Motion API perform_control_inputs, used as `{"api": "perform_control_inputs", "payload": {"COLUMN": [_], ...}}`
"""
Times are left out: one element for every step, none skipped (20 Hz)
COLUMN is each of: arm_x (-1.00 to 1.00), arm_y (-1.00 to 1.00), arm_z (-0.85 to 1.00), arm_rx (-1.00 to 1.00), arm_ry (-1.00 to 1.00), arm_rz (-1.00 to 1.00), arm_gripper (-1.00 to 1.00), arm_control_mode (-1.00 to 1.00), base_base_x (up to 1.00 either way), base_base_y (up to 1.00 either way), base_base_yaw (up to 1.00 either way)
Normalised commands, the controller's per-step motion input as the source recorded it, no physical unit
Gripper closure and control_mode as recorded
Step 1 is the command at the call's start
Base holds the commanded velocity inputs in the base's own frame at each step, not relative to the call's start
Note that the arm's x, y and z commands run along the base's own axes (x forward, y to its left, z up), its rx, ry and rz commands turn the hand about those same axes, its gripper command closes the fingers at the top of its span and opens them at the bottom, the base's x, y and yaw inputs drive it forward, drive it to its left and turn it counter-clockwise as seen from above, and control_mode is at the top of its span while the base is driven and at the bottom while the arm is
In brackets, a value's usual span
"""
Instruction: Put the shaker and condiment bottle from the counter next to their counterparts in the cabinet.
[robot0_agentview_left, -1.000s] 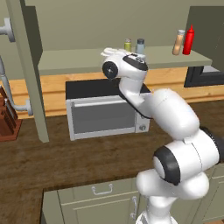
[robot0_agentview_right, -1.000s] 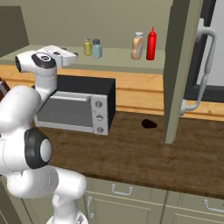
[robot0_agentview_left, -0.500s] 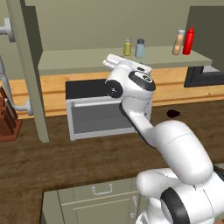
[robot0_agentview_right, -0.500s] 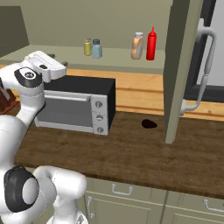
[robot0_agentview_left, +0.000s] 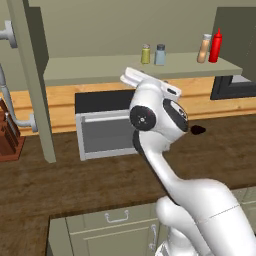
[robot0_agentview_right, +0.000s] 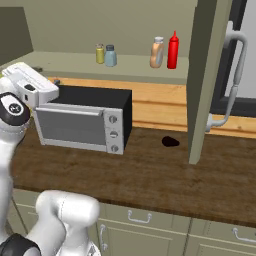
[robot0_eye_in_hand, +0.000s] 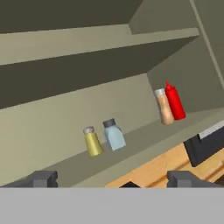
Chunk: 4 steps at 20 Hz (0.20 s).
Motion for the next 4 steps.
{"api": "perform_control_inputs", "payload": {"arm_x": [-0.99, -0.99, -0.91, -0.84], "arm_y": [0.24, 0.17, 0.19, 0.16], "arm_z": [0.00, 0.00, 0.00, 0.00], "arm_rx": [0.08, 0.10, 0.09, 0.08], "arm_ry": [0.00, 0.00, 0.00, 0.00], "arm_rz": [0.09, 0.09, 0.08, 0.07], "arm_gripper": [-1.00, -1.00, -1.00, -1.00], "arm_control_mode": [-1.00, -1.00, -1.00, -1.00], "base_base_x": [0.00, 0.00, 0.00, 0.00], "base_base_y": [0.00, 0.00, 0.00, 0.00], "base_base_yaw": [0.00, 0.00, 0.00, 0.00]}}
